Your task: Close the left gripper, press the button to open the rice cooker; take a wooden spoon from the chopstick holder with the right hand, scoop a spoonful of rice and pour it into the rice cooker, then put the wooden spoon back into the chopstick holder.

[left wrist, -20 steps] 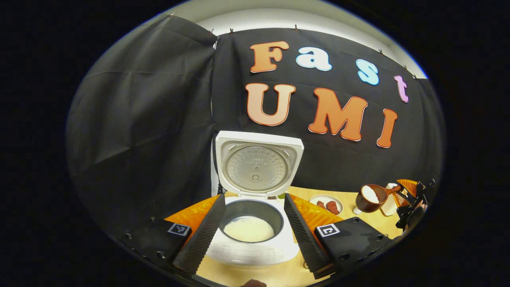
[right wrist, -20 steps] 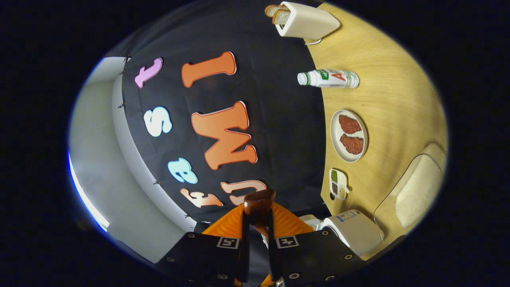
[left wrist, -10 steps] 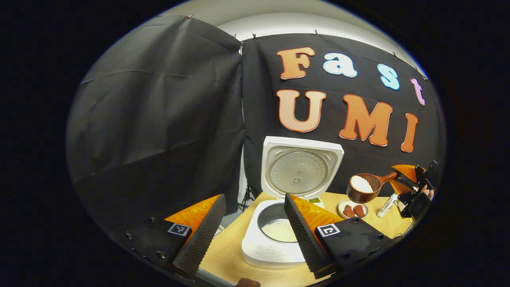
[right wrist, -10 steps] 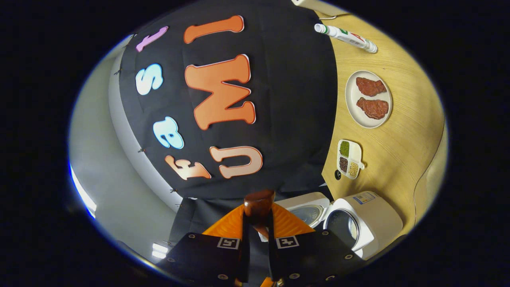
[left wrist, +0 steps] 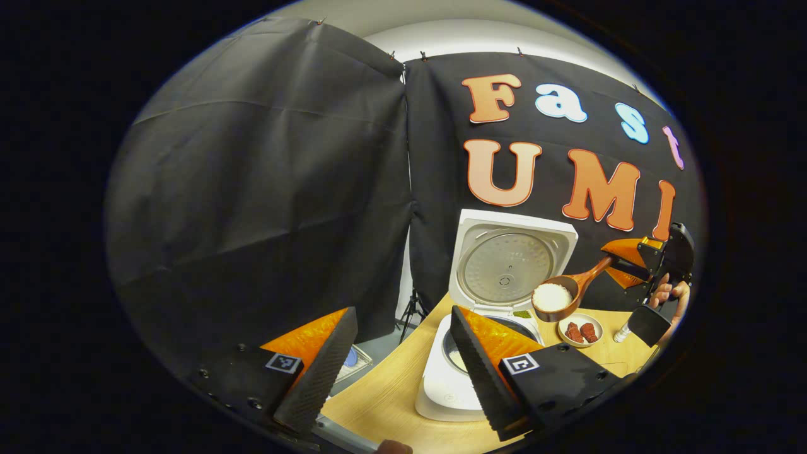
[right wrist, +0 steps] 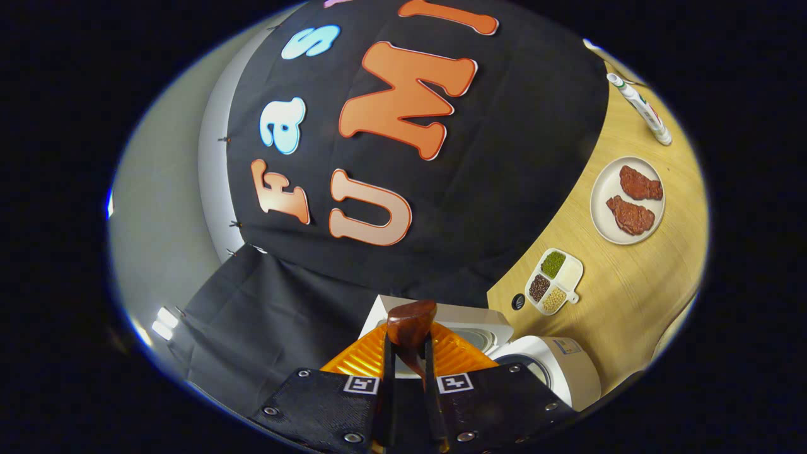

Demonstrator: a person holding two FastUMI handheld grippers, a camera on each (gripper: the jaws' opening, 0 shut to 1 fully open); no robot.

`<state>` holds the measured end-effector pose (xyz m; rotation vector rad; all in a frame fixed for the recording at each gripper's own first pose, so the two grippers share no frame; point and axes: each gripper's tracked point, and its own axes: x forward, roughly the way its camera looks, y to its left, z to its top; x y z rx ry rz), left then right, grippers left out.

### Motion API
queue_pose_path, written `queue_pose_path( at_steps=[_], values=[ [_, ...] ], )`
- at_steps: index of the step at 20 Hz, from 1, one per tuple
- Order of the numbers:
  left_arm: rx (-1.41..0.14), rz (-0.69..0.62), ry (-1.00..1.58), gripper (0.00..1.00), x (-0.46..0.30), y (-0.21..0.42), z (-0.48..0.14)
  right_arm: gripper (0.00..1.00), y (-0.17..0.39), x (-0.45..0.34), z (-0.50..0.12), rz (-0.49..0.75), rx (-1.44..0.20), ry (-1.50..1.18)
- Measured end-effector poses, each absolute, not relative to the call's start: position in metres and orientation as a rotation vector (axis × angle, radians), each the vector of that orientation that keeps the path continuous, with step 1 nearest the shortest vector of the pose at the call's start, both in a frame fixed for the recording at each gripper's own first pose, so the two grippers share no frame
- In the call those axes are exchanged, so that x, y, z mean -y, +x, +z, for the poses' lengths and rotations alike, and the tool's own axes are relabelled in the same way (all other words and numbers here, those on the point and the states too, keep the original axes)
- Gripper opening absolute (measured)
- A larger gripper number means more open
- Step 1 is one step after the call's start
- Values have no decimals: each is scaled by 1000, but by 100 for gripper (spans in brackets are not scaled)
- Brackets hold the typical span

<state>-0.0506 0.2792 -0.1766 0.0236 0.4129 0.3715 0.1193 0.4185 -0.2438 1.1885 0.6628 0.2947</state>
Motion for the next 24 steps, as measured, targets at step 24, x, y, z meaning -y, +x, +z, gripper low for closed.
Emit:
queue_pose_path(
  at_steps=[24],
  values=[
    [-458, 372, -2, 99, -318, -46, -203, 19, 104, -506, -222, 549, -439, 422]
  ],
)
